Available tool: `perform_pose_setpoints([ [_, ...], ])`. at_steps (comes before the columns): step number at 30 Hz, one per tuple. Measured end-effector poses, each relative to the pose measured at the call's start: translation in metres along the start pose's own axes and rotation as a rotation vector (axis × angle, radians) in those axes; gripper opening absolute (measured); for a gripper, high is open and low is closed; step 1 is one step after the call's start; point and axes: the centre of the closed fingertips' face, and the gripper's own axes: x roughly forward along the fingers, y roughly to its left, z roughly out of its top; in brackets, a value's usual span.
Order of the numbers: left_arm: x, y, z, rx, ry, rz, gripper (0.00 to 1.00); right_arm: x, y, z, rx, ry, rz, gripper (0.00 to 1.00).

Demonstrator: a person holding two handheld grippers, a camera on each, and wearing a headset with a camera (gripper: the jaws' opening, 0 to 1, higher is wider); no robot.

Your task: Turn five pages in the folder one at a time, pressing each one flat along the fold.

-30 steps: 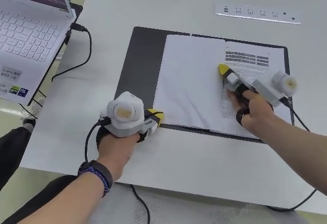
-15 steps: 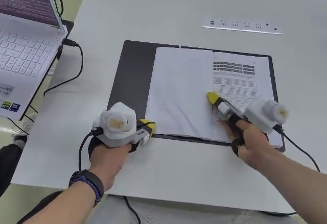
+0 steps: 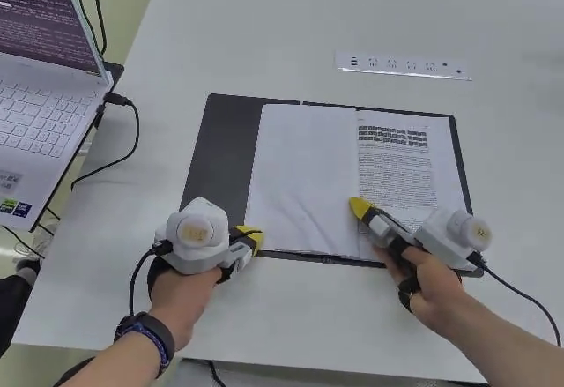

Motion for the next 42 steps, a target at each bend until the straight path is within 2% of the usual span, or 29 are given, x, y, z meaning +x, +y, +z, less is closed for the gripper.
perform_pose_setpoints([
  [18,-0.001,-0.002,-0.001,0.009,0.003,-0.004,0.00,-0.038,0.012,-0.039,-0.007,0.038,0.009,0.00],
  [30,-0.003,-0.003,-0.002,0.005,0.008,0.014,0.00,-0.056,0.017,-0.056,0.012,0.052,0.009,0.00],
  [34,-0.003,-0.003,-0.001,0.001,0.014,0.020,0.00,-0.058,0.016,-0.057,0.044,0.036,-0.005,0.00],
  [37,-0.003,-0.002,-0.001,-0.016,0.019,0.030,0.00,-0.057,0.016,-0.056,0.053,0.043,-0.013,0.00],
  [39,-0.003,-0.003,-0.001,-0.033,0.025,0.040,0.00,-0.056,0.017,-0.055,0.051,0.064,-0.017,0.00],
  [42,-0.004,-0.006,-0.003,-0.026,0.048,0.049,0.00,-0.057,0.020,-0.054,0.007,0.101,-0.017,0.00],
])
